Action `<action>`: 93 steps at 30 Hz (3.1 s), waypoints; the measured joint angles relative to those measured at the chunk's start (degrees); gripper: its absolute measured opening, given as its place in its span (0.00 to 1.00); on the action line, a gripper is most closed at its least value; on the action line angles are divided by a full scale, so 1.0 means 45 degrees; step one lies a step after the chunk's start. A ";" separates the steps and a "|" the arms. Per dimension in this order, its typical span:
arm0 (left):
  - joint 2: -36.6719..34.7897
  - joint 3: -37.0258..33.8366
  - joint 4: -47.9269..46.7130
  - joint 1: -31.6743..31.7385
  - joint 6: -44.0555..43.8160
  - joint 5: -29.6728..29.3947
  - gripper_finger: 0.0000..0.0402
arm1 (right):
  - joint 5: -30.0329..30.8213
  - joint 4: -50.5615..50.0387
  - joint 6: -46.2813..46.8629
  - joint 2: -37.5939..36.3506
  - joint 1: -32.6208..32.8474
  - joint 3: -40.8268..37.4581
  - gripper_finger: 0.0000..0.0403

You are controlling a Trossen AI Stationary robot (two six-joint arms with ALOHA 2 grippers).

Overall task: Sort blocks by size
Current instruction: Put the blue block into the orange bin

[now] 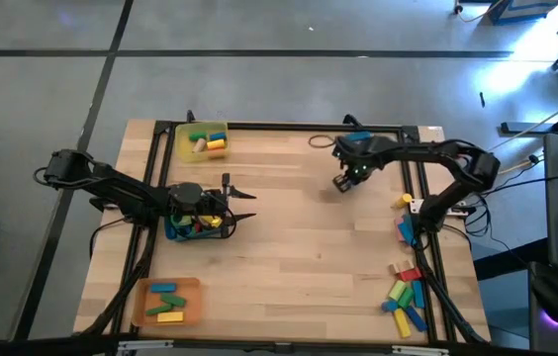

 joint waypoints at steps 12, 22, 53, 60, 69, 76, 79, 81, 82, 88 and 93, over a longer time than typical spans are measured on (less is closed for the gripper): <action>0.0001 0.0005 0.0000 -0.0022 -0.0089 0.0000 0.52 | -0.0265 -0.2124 0.1444 -0.0593 0.3355 0.1718 0.04; 0.0005 0.0005 0.0004 -0.0024 -0.0170 0.0006 0.52 | 0.1655 -0.1940 0.6934 -0.0425 0.4770 0.1275 0.17; 0.0005 0.0005 0.0015 -0.0029 -0.0057 0.0136 0.52 | 0.2223 0.2334 0.7221 -0.0374 0.4818 -0.1715 0.15; 0.0005 0.0005 0.0092 -0.0025 -0.0308 0.0136 0.52 | 0.2438 0.3519 0.5043 -0.0345 0.5429 -0.1768 0.15; 0.0005 0.0258 -0.0205 -0.0029 -0.1817 0.0146 0.52 | 0.2227 0.7798 0.2149 -0.0322 0.7227 -0.1773 0.16; 0.0015 0.1348 -0.2848 -0.0092 -0.3281 0.0927 0.52 | 0.2310 1.1938 -0.0106 -0.0309 0.8508 -0.1763 0.16; 0.0078 0.1633 -0.3361 -0.0380 -0.3585 0.1255 0.52 | 0.2484 1.3635 -0.0741 -0.0019 0.8913 -0.1754 0.16; 0.0115 0.1789 -0.3328 -0.0647 -0.3760 0.1536 0.52 | 0.2509 1.4829 -0.1103 0.0314 0.9107 -0.1744 0.16; 0.0117 0.1858 -0.3340 -0.0804 -0.3903 0.1567 0.52 | 0.2512 1.5367 -0.1252 0.0514 0.9182 -0.1744 0.16; 0.0324 0.2134 -0.3311 -0.1500 -0.4538 0.1576 0.52 | 0.2515 1.7420 -0.1685 0.1843 0.9340 -0.1120 0.16; 0.0449 0.2217 -0.3295 -0.1782 -0.4911 0.1010 0.52 | 0.2458 1.7314 -0.2425 0.2969 0.9496 0.0268 0.16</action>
